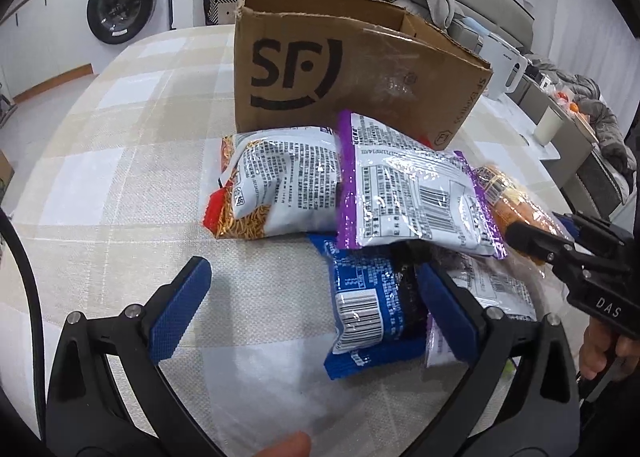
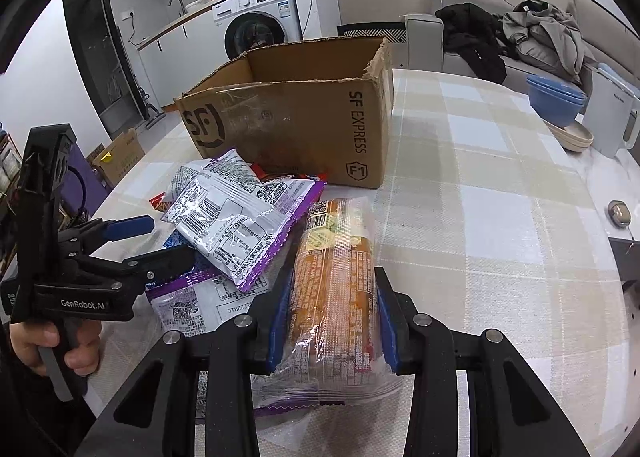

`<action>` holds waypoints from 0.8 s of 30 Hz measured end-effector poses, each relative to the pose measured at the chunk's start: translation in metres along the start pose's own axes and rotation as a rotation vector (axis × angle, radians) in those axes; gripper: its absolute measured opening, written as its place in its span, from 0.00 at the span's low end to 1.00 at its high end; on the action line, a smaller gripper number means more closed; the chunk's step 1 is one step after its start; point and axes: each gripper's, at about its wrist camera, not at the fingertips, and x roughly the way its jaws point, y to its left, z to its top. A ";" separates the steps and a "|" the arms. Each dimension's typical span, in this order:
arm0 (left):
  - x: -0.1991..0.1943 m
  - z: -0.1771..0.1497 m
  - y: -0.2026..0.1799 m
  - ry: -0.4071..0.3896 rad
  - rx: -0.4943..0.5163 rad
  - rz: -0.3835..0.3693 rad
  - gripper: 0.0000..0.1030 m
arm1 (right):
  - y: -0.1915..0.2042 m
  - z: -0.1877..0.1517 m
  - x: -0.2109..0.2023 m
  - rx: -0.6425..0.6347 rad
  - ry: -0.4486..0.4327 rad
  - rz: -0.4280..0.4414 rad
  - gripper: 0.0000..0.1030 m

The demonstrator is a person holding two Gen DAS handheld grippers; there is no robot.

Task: Organize snacks
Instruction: 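Grasp the bread loaf bag with the right tool while left grasps blue wafer packet, then lift and carry the wafer packet and bread bag over the box with both tools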

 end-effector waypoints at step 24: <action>-0.003 -0.017 -0.035 0.031 0.213 -0.002 0.43 | 0.000 0.000 -0.002 -0.002 0.003 0.001 0.37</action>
